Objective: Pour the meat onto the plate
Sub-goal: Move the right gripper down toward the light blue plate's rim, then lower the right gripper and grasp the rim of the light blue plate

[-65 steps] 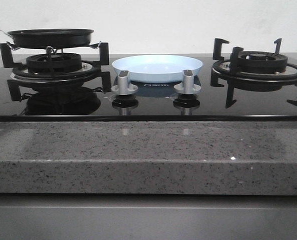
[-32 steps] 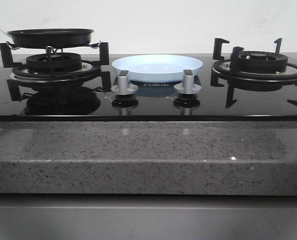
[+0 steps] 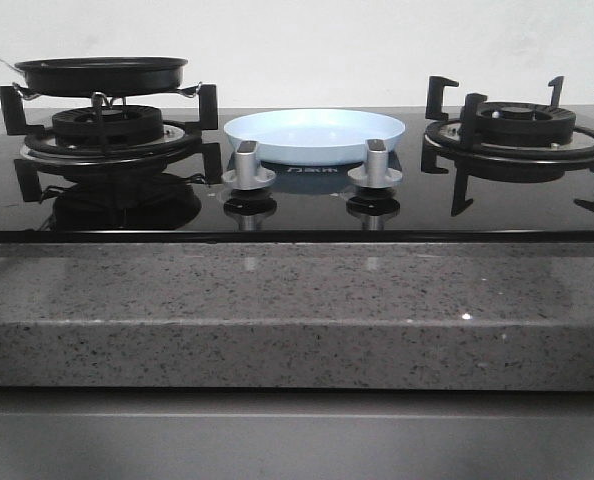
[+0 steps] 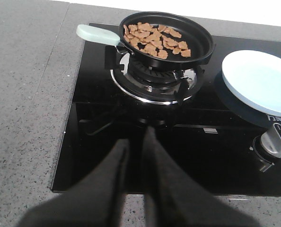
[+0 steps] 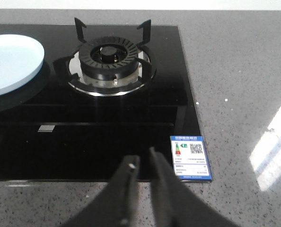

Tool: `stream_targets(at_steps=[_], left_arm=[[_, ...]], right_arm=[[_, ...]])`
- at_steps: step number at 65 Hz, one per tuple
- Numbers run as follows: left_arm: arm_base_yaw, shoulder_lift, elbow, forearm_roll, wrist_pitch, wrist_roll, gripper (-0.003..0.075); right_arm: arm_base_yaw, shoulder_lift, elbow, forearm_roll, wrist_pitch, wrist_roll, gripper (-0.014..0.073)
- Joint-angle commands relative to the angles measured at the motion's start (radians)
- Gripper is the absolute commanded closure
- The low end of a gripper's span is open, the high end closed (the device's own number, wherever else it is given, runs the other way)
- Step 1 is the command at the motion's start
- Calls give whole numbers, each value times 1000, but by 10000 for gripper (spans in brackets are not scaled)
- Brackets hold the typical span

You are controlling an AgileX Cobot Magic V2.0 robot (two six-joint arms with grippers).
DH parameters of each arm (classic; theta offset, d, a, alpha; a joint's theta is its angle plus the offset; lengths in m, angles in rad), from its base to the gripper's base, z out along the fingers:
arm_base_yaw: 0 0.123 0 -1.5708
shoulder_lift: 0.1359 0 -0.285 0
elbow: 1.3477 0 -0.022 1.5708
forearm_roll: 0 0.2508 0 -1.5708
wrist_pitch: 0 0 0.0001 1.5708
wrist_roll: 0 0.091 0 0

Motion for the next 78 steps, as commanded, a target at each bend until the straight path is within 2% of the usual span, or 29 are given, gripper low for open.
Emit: stream_targets(at_steps=[1,6,9,25,30,39,52,62,78], left_arm=[[-7,6,-34,-2,-69,-5,394],[-7,6,-34,-2,-69,-5,283],[-7,6,-34,-2,-71,-5,245],[-7,6,-34,-2,-71,-5,249],[-7,6,-34,-2,-71,-5,249],[-7,6,-34,-2,-71,-5,249],[-7,6,-34,-2,-71,-5,249],[-7,6,-34,-2,-71,-5,249],[-7,6,-34,-2,-71,-5,249]], right_arm=[[-1,13,-27,-15,-55,-13,219],[-1,13,-27,-15,-57,-13,87],[-1,13,-27,-15,-57,-13,58],[5,26,-47,17,-36,-15,56],[34,75,-93,60,22,-77,56],[163,231,-233,145,117,-227,56],[300,475,-437,136,217,-234,56],[308,683,-629,136,284,-230,56],[277,989,-985,150,506,-222,56]])
